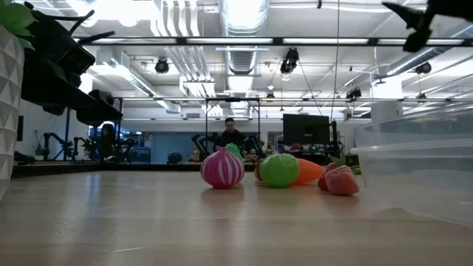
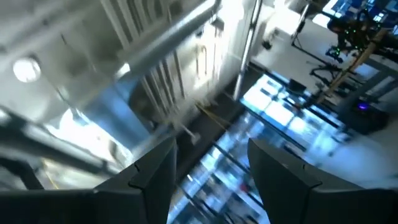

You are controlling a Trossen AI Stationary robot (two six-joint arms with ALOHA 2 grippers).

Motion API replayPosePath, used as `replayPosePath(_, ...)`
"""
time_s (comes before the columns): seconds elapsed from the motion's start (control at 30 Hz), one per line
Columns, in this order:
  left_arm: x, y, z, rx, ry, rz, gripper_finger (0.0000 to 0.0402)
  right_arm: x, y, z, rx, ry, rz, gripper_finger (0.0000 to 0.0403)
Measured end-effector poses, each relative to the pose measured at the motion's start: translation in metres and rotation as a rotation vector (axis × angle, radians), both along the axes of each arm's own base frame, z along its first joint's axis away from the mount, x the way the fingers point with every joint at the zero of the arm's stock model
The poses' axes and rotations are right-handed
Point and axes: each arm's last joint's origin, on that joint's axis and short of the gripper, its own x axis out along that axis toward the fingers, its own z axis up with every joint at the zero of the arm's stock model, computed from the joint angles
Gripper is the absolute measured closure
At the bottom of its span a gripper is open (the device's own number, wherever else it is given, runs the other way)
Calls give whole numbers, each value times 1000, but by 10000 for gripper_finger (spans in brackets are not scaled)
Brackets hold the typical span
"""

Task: Pick and placing Produce into tupperware
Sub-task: Put the yellow corn into the transparent container

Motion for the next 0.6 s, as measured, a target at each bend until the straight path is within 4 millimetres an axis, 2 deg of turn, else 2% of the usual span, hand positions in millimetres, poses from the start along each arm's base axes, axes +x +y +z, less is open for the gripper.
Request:
replayPosePath(0.13, 0, 0, 0, 0, 0, 0, 118, 27, 8, 41, -92, 230, -31, 211)
replayPosePath(0.23, 0, 0, 0, 0, 0, 0, 118, 45, 10, 61, -192, 643, -132, 211)
replayPosePath(0.3, 0, 0, 0, 0, 0, 0, 118, 41, 5, 61, -149, 962, -174, 211)
replayPosePath(0.43, 0, 0, 0, 0, 0, 0, 118, 25, -2, 54, 87, 1490, -150, 211)
replayPosePath(0.5, 0, 0, 0, 0, 0, 0, 118, 32, 4, 53, 89, 1688, -30, 211)
replayPosePath(0.6, 0, 0, 0, 0, 0, 0, 118, 55, 14, 43, -64, 1896, 184, 211)
